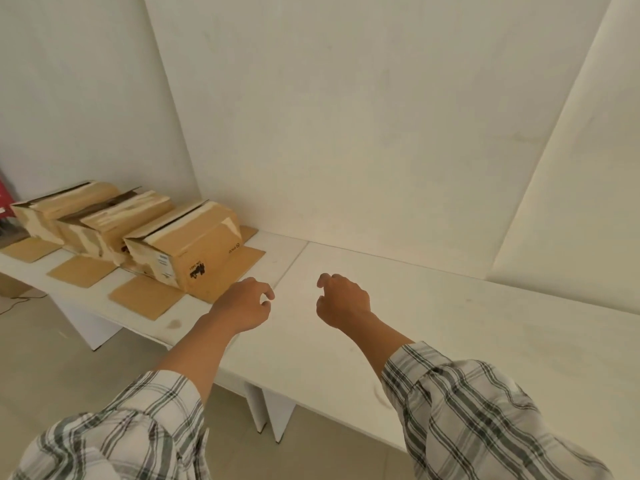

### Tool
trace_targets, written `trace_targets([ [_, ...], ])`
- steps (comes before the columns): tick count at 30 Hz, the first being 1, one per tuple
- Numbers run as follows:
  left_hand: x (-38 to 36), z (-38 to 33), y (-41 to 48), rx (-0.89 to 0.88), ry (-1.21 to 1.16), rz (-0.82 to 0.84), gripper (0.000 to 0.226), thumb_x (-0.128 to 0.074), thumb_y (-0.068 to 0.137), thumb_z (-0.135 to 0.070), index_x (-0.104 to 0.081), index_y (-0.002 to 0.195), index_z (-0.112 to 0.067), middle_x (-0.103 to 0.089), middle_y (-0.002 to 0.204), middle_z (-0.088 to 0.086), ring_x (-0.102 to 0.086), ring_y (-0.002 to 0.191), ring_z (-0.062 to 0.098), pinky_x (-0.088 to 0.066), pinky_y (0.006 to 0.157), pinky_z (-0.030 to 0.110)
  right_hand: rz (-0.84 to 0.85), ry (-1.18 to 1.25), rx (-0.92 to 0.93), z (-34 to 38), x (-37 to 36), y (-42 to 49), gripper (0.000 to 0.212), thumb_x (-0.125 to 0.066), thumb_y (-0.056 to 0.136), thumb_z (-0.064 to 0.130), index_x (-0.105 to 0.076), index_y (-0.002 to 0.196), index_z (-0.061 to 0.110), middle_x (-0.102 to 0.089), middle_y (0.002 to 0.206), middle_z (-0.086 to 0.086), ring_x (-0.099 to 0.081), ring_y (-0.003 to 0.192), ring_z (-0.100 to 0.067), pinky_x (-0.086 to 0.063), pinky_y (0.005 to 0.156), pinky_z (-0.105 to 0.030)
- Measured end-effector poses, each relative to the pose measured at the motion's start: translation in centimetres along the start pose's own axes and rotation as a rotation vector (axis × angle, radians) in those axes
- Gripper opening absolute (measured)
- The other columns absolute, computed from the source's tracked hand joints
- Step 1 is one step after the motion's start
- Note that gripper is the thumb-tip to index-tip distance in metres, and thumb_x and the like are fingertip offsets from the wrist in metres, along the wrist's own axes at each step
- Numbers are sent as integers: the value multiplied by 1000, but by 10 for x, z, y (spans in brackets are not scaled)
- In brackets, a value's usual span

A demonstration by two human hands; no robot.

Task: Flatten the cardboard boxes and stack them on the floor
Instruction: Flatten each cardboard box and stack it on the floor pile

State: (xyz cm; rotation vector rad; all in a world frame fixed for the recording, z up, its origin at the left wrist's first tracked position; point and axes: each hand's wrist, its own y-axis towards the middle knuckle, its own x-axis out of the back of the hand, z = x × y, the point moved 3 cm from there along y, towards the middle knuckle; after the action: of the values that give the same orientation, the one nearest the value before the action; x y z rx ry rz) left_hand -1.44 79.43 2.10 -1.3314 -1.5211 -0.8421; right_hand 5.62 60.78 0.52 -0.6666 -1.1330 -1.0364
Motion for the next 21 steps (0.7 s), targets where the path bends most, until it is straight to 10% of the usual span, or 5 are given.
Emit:
trace_targets([
  [21,129,329,292,-64,87,-24,29,-46,100,-23,-56,127,-29,-51,132,-7,-55,113,17,-51,90,39,-2,157,-127,239,-137,333,36,-49,97,41,-51,131,29,-61,124,4,-60,108,-22,-49,83,-34],
])
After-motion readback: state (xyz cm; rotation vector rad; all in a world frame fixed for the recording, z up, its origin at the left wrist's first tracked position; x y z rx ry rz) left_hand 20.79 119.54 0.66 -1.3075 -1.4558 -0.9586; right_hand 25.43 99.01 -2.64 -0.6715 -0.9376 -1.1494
